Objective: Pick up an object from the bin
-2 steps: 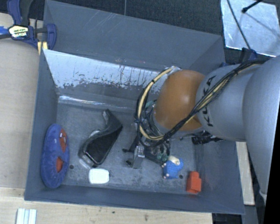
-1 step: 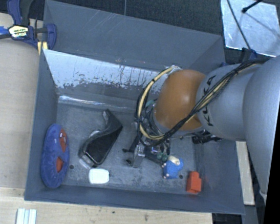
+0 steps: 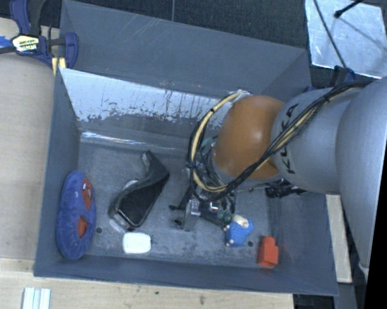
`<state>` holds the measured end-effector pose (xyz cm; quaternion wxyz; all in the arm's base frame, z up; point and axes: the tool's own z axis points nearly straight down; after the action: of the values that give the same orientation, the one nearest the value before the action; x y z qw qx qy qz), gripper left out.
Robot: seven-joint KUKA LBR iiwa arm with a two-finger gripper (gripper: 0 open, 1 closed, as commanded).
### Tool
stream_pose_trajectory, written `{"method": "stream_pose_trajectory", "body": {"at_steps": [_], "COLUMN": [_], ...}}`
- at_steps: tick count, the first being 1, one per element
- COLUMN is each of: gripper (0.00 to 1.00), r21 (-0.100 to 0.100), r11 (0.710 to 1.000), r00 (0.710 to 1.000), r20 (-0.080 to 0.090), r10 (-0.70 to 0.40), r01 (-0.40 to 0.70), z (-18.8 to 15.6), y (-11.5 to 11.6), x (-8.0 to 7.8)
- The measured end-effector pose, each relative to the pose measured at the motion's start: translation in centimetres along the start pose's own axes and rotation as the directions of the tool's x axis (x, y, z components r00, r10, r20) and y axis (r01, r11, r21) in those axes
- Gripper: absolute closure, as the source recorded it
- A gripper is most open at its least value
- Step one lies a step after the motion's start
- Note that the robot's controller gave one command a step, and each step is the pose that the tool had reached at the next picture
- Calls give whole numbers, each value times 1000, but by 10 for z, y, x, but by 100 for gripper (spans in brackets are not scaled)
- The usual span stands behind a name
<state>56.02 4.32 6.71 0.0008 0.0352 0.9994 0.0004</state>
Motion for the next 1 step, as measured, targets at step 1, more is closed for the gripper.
{"method": "stream_pose_trajectory", "body": {"at_steps": [1], "gripper": [0], "r21": [0], "r11": [1000], "r00": [1000], "r20": [1], "r10": [1], "r01": [-1], "z": [0], "y": [0], "x": [-1]}}
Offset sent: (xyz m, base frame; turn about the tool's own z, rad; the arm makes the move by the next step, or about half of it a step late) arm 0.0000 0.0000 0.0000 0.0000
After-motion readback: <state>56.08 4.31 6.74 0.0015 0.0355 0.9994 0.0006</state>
